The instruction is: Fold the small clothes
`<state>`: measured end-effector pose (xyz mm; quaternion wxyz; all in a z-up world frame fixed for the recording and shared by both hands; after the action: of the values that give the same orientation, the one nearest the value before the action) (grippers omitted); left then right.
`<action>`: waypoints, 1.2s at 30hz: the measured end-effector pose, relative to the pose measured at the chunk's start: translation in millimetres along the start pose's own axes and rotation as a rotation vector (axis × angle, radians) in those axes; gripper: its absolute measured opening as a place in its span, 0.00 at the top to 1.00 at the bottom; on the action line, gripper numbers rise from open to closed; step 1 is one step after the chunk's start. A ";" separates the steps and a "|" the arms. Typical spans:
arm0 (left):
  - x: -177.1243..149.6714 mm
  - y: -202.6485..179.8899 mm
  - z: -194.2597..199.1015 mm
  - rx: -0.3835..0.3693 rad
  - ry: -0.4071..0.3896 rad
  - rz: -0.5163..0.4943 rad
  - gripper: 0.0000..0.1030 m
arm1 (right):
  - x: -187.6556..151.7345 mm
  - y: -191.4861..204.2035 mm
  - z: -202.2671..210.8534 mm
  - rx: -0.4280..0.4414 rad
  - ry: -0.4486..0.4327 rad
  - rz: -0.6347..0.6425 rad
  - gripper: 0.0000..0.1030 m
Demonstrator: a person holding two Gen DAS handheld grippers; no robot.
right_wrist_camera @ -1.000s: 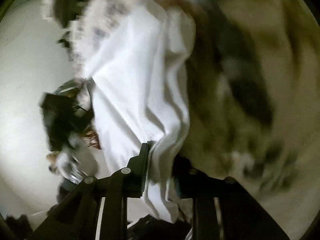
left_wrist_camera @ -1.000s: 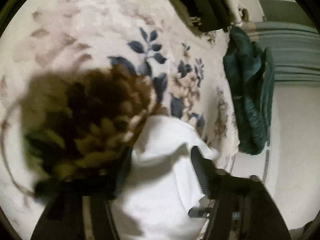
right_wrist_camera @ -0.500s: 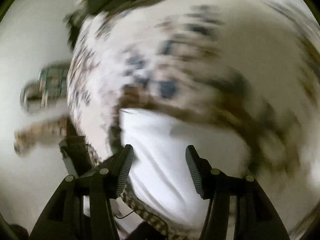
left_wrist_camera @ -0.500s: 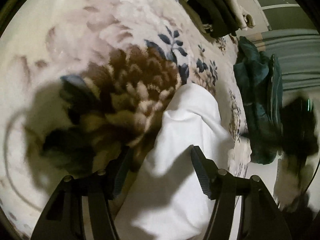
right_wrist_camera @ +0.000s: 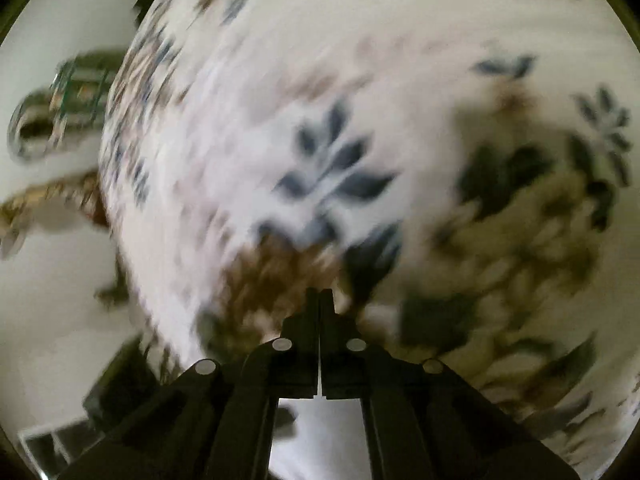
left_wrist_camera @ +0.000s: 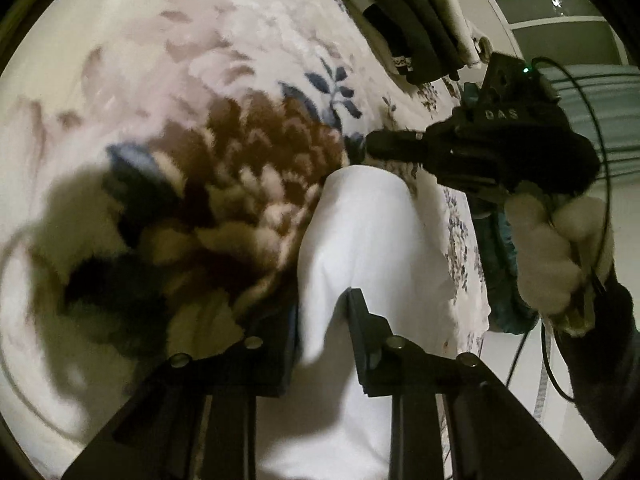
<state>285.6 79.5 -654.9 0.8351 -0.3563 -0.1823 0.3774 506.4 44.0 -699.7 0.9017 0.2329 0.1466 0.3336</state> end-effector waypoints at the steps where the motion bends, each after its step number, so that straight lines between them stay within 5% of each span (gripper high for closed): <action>1: 0.1 0.9 0.5 -0.004 0.006 0.013 0.79 | 3.3 -0.8 2.8 0.047 0.004 -0.025 1.00; 4: 3.8 3.0 6.9 -0.013 0.016 0.053 0.75 | 2.7 8.7 22.2 0.130 0.003 -0.002 0.98; 6: 9.4 5.7 12.3 -0.006 0.017 0.083 0.72 | -9.8 1.6 43.0 0.093 -0.012 0.013 0.78; 7: 12.7 6.0 14.4 -0.013 0.013 0.094 0.65 | -15.6 -5.0 50.3 0.078 -0.022 0.004 0.55; 8: 18.0 5.9 16.2 -0.020 0.005 0.107 0.60 | -25.5 -18.1 61.2 0.045 -0.038 -0.024 0.47; 10: 30.5 2.6 16.1 -0.037 -0.008 0.112 0.45 | -44.4 -42.0 76.3 0.045 -0.046 -0.068 0.47; 16: 64.3 -16.3 -21.9 -0.005 0.051 0.028 0.44 | -119.8 -93.5 58.3 0.127 0.009 -0.198 0.47; 20: 71.7 -23.5 -24.7 0.045 0.060 -0.022 0.45 | -143.0 -161.9 41.5 -0.220 -0.027 -0.340 0.47; 25: 56.1 -17.7 20.8 0.166 -0.018 -0.090 0.42 | -180.4 -145.9 59.8 0.051 -0.160 -0.472 0.47; 30: -6.9 31.0 62.3 0.362 -0.004 -0.089 0.41 | -239.7 -114.8 46.8 0.142 -0.136 -0.532 0.47; 36: -66.8 63.3 74.4 0.346 0.050 0.049 0.41 | -297.7 -82.1 -6.8 0.204 -0.040 -0.593 0.47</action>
<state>167.9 91.9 -653.1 0.8787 -0.2210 -0.0851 0.4144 328.7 -208.2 -715.5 0.9343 0.2758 0.2230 0.0350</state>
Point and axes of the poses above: each gripper's, at about its wrist camera, not at the fingertips, and z roughly against the way its jaws point, y to its left, x to its top, the point moved 8 cm from there along -z, roughly the way its jaws point, and after that the axes turned 6 degrees about z, right-handed, at the moved point
